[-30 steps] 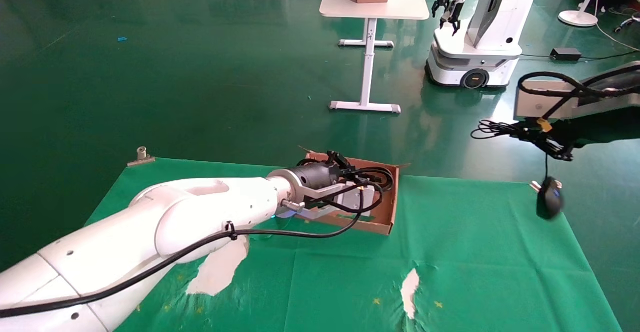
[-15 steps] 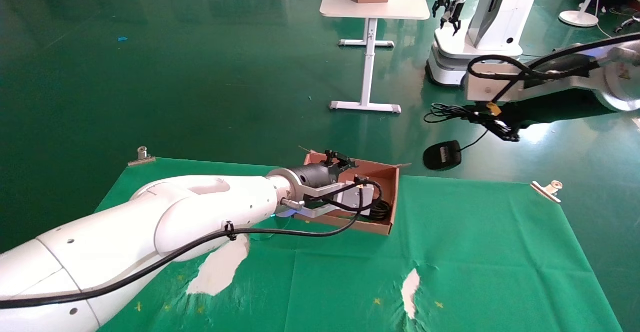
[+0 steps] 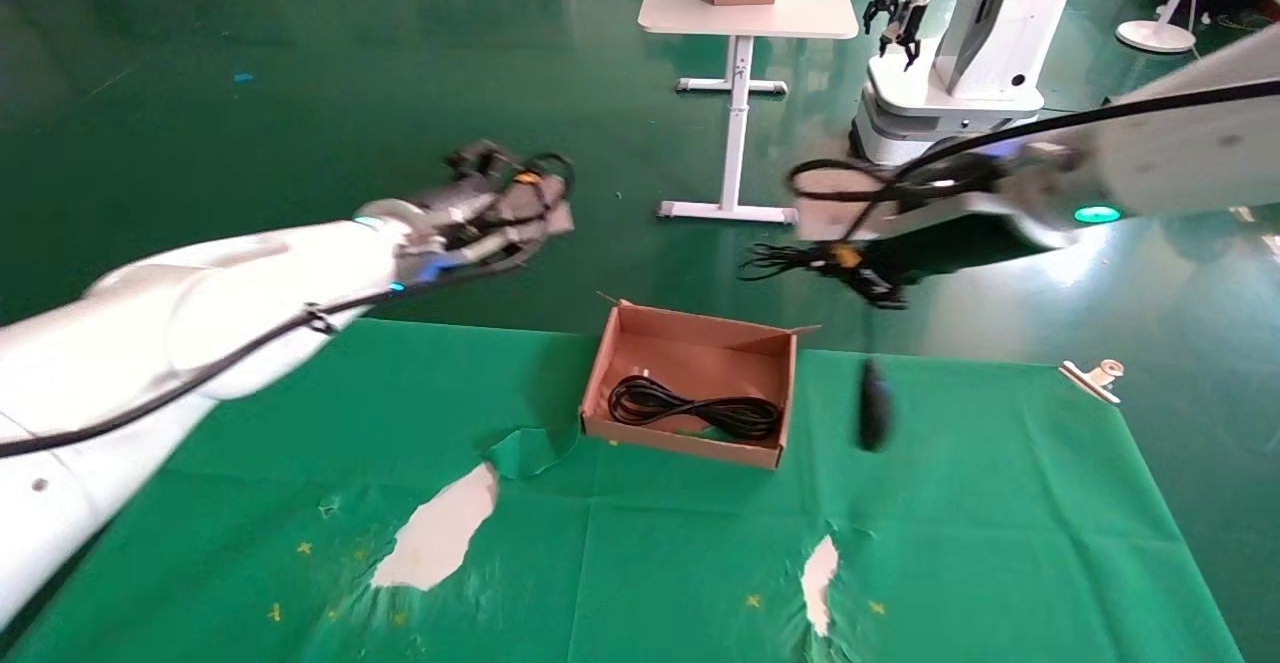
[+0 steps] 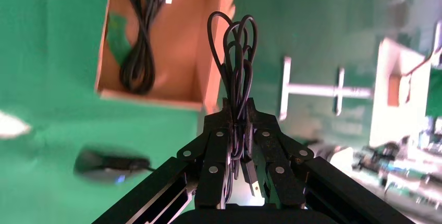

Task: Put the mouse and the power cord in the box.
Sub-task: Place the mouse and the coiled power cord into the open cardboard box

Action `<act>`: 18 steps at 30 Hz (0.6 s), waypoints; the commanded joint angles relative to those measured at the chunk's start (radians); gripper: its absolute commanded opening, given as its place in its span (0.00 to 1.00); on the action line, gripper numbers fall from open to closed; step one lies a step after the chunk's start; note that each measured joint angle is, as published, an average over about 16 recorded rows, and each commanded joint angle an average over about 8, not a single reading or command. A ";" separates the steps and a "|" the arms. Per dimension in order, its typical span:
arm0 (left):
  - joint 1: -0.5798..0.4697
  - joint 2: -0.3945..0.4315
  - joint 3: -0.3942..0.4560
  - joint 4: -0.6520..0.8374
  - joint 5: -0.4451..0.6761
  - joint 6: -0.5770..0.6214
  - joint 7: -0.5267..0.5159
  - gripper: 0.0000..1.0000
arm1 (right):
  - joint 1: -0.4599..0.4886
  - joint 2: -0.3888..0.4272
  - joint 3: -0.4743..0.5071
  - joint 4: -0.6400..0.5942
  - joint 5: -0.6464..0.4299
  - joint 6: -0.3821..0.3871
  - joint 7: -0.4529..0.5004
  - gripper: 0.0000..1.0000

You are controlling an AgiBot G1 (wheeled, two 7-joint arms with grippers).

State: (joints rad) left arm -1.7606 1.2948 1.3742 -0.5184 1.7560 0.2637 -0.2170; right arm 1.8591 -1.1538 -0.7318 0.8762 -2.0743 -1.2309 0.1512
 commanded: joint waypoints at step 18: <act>-0.005 -0.130 0.023 -0.134 0.148 0.035 -0.213 1.00 | -0.098 -0.229 -0.281 -0.284 0.025 0.398 -0.117 0.73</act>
State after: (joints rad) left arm -1.7654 1.1688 1.3968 -0.6444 1.8946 0.2969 -0.4180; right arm 1.7631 -1.3812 -0.9940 0.5963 -2.0546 -0.8484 0.0281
